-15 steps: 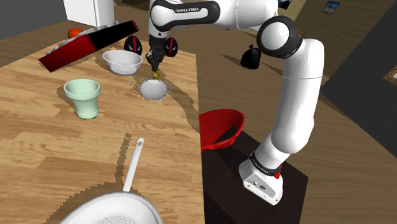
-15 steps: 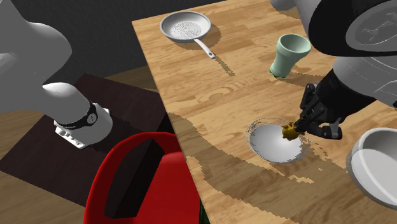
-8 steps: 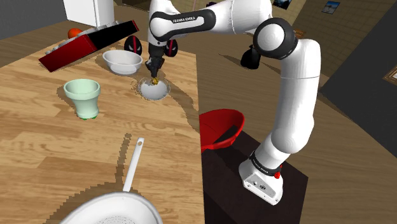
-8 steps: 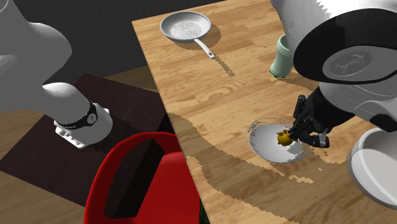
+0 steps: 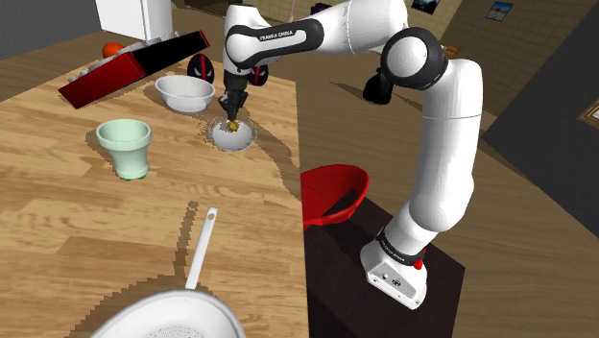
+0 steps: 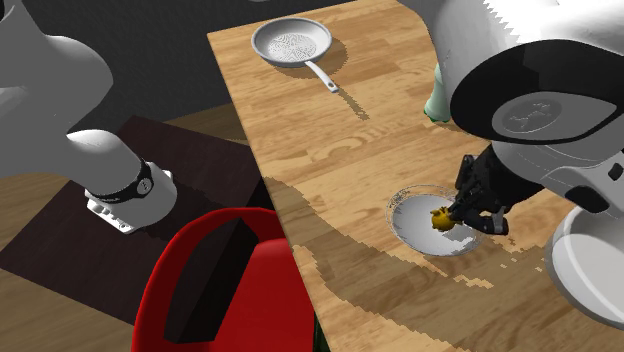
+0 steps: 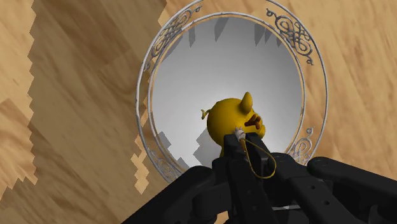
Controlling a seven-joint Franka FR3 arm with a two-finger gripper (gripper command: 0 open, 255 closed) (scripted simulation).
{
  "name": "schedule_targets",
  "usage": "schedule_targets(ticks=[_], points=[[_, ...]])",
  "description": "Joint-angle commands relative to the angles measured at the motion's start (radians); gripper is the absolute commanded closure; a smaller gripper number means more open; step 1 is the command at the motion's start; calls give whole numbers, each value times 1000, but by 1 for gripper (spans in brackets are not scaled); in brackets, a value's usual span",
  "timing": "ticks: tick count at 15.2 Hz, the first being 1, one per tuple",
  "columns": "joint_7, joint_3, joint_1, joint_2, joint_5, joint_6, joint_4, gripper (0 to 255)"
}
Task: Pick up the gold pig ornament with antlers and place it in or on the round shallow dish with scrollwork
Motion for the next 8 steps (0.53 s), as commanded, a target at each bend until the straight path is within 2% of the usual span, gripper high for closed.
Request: schedule_targets(ticks=[1,2,7,8], points=[[0,0,0,0,0,0,0,255],[0,0,0,0,0,0,0,0],[0,0,0,0,0,0,0,0],[-2,2,0,-11,3,-28,17,0]])
